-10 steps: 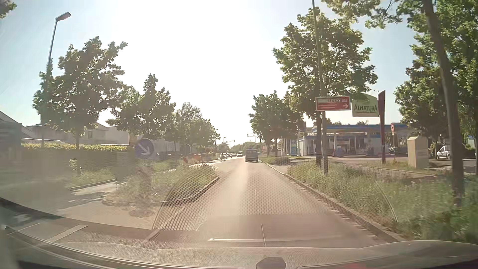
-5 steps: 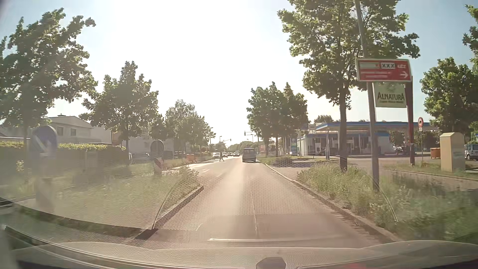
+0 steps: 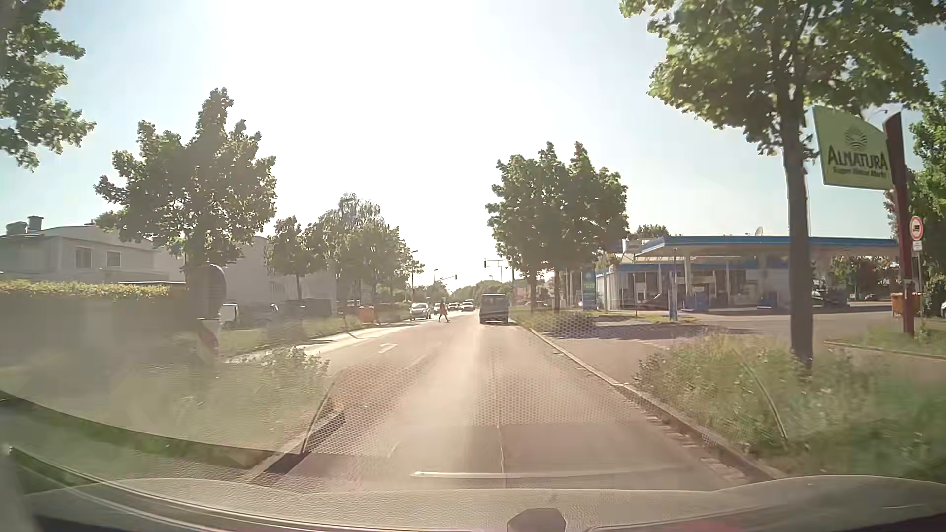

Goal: Follow the waypoints while adhering to traffic rules and regulations

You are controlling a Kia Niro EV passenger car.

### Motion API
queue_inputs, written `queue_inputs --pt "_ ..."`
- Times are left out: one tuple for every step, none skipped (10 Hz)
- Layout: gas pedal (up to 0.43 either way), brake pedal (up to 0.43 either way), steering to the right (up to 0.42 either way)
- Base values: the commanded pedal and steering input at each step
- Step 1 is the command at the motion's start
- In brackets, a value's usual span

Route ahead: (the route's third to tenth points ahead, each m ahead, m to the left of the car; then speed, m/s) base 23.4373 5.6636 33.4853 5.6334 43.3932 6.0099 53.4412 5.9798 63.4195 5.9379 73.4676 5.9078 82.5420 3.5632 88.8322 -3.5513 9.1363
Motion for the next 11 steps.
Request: queue_inputs --pt "0.059 0.0 -0.012" --pt "0.059 0.0 -0.01" --pt "0.059 0.0 -0.01" --pt "0.059 0.0 -0.01" --pt "0.059 0.0 -0.01" --pt "0.047 0.0 -0.01" --pt "0.02 0.0 -0.01" --pt "0.0 0.0 -0.009" --pt "0.0 0.0 -0.009" --pt "0.0 0.0 -0.009" --pt "0.0 0.0 -0.006"
